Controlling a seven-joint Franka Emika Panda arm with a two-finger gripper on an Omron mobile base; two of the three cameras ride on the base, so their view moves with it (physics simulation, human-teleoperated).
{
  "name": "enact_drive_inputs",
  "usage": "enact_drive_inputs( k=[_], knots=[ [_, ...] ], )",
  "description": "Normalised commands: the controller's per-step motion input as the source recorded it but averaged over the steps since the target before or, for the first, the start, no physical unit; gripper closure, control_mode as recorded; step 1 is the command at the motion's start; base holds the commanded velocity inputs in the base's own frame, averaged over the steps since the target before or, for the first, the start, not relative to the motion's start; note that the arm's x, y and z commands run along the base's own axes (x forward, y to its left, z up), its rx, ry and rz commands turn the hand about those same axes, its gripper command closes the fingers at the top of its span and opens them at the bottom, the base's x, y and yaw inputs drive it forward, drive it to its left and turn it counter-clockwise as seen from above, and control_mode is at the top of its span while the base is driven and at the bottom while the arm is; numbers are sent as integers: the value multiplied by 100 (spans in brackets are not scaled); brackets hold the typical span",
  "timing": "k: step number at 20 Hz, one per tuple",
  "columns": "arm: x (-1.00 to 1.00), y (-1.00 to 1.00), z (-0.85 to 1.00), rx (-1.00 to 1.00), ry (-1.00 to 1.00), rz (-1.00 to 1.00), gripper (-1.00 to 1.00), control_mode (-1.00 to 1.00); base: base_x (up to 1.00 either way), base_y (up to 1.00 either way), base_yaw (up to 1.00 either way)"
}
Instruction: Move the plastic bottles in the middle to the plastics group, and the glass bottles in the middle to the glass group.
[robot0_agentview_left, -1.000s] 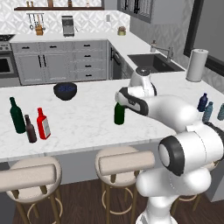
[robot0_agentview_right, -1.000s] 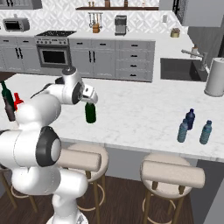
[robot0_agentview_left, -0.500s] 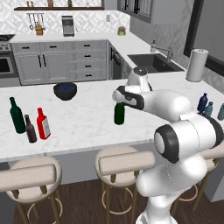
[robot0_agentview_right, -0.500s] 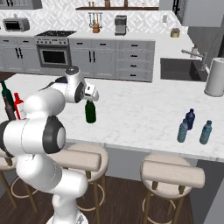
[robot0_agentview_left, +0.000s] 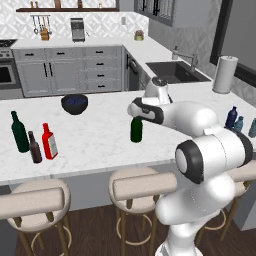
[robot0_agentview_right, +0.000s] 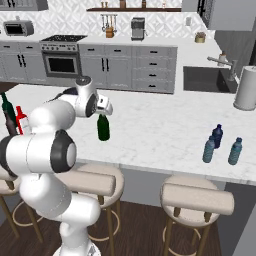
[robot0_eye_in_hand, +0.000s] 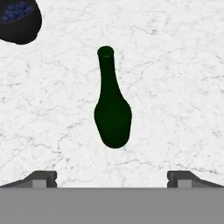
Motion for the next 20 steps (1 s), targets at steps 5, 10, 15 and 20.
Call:
enact_drive_inputs(
  k=[5,10,15,20],
  knots=[
    [27,7,-5,-2,0,5,-100,-100,0,0,0],
    [33,9,0,-7,0,6,-100,-100,0,0,0],
    [20,0,-8,-2,0,1,-100,-100,0,0,0],
    [13,0,-26,0,0,0,-100,-100,0,0,0]
  ],
)
